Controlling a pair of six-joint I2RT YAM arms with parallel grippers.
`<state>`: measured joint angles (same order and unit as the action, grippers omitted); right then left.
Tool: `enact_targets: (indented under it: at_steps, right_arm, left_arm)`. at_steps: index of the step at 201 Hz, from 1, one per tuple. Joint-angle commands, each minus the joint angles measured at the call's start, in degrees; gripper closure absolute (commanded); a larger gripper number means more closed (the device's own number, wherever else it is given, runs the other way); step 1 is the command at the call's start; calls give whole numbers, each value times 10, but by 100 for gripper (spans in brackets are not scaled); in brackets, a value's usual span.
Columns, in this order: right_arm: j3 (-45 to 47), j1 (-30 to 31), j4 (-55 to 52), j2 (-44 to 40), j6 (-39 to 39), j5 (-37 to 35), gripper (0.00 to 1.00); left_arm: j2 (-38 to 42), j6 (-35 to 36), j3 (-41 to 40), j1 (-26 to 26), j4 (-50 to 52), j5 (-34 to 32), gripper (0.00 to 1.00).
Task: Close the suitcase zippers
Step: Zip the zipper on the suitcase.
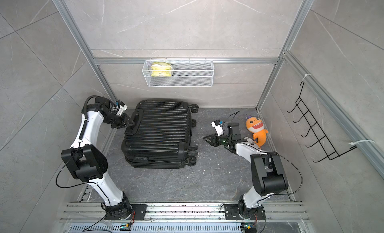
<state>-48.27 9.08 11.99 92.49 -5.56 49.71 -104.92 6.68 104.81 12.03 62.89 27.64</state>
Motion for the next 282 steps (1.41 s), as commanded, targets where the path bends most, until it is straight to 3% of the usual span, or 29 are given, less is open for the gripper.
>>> enact_targets:
  at_steps: [1, 48, 124, 215, 282]
  right_arm:
    - [16, 38, 51, 2, 17, 21, 57]
    - [121, 101, 228, -5, -40, -9, 59]
    - [157, 142, 307, 20, -18, 39, 53]
    - [126, 164, 279, 51, -20, 107, 50]
    - [112, 177, 260, 68, -15, 102, 49]
  left_arm:
    - [20, -24, 32, 23, -77, 57, 100]
    - [0, -90, 31, 25, -111, 26, 100]
    - [-13, -102, 36, 25, -105, 49, 100]
    - [-12, -105, 36, 25, -104, 48, 100]
    - [-9, -105, 35, 25, -104, 48, 100]
